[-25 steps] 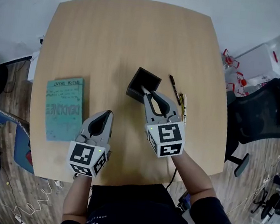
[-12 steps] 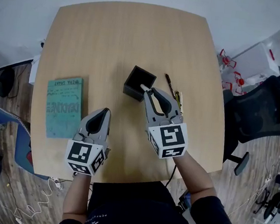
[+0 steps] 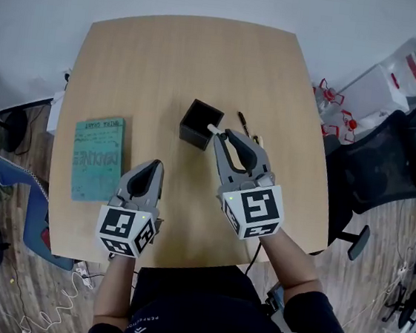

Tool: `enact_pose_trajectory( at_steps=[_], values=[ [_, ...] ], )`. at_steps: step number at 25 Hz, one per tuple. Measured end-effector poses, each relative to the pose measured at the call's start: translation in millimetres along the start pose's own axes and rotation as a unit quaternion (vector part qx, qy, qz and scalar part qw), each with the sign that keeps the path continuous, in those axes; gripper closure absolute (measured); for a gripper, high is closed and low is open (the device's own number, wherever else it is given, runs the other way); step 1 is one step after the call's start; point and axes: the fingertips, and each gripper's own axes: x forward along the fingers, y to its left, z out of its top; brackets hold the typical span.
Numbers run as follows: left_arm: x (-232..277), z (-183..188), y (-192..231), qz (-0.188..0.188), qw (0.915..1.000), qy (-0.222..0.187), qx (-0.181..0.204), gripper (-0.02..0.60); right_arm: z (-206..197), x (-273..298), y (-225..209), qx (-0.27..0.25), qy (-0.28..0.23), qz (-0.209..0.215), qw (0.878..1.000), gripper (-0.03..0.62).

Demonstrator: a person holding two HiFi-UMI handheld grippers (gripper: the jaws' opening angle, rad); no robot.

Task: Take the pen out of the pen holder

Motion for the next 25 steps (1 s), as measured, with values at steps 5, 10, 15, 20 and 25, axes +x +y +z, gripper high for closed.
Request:
enact_pose_trajectory(
  at_steps=[5,10,15,20,25],
  values=[
    [-4,5,-8,0.0,1.0,-0.007,0.005,0.577,9,-15,-3,-0.006,-0.011,-0.004,1.0,0.536],
    [-7,3,-12,0.003,1.0,-0.006,0.005,0.577,5,-30,-10,-0.014,-0.009,-0.015,1.0,0.536],
    [-7,-8,-11,0.001,1.0,0.003,-0.004,0.577,-7,-42,-13,-0.021,0.002,-0.021,1.0,0.536],
    [-5,-22,-17,-0.006,0.9997,0.021,-0.007,0.577,-44,-47,-13,-0.03,0.042,-0.018,0.999,0.536],
    [-3,-32,-15,-0.011,0.9993,0.034,-0.007,0.577,-80,-50,-9,-0.026,0.065,-0.017,0.997,0.536]
  ],
)
